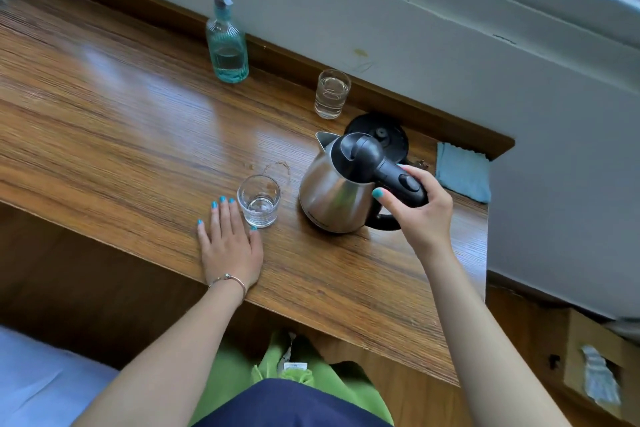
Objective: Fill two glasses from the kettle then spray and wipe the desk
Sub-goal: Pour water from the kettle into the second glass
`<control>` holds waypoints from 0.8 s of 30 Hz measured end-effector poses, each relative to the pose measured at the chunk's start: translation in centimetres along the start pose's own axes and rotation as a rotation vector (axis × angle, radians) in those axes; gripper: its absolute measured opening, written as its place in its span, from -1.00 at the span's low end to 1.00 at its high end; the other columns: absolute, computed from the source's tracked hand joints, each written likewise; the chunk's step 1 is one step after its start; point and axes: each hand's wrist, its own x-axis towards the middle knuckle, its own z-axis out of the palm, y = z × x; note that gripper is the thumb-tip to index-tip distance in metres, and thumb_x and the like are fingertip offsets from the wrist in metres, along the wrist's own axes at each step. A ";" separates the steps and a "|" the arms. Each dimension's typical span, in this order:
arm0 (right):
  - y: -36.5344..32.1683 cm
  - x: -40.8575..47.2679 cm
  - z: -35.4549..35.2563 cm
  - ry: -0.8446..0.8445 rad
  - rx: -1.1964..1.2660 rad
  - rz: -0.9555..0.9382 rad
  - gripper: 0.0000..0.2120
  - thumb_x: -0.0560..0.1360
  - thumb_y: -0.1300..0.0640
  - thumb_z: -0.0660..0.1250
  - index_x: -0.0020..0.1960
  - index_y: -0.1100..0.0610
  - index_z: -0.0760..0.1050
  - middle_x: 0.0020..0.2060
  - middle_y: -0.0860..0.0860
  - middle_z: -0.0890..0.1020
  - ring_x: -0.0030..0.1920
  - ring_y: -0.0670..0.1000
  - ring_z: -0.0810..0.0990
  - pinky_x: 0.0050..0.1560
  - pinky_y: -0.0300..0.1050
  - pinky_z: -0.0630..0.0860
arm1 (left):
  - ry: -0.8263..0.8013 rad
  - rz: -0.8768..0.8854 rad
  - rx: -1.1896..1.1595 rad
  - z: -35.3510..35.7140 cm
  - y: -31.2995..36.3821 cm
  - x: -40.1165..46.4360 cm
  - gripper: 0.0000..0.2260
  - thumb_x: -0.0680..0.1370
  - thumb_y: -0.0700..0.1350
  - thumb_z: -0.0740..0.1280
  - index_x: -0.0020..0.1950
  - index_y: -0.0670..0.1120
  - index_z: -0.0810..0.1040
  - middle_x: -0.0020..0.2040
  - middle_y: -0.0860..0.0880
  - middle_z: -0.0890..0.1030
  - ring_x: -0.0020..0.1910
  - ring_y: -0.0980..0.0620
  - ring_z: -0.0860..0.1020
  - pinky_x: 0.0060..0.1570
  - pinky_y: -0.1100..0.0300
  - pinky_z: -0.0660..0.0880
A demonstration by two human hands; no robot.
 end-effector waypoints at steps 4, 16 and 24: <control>0.4 0.6 0.7 0.044 0.121 0.019 -0.60 0.28 0.14 0.62 0.08 0.06 0.63 -0.11 -0.15 0.68 -0.09 -0.25 0.65 -0.13 -0.42 0.55 | 0.005 0.003 0.022 0.1 0.0 0.1 -0.38 0.58 0.08 -0.07 0.57 -0.23 0.12 0.58 -0.18 0.16 0.57 -0.13 0.08 0.50 -0.18 0.02; -1.0 -0.5 0.7 0.038 0.292 0.013 -0.63 0.25 0.25 0.63 -0.04 -0.04 0.64 -0.18 -0.24 0.71 -0.11 -0.17 0.70 -0.16 -0.35 0.59 | 0.001 0.011 0.027 0.4 -0.1 0.0 -0.43 0.64 0.03 0.06 0.58 -0.22 0.08 0.59 -0.18 0.13 0.58 -0.13 0.04 0.52 -0.18 0.02; -2.9 -3.2 -0.2 -0.010 0.298 0.001 -0.64 0.20 0.15 0.64 -0.10 -0.17 0.67 -0.17 -0.17 0.72 -0.13 -0.16 0.70 -0.15 -0.34 0.59 | -0.061 0.042 0.011 0.0 -0.5 0.1 -0.41 0.64 0.10 -0.06 0.59 -0.18 -0.06 0.61 -0.15 0.01 0.59 -0.08 -0.05 0.54 -0.09 -0.08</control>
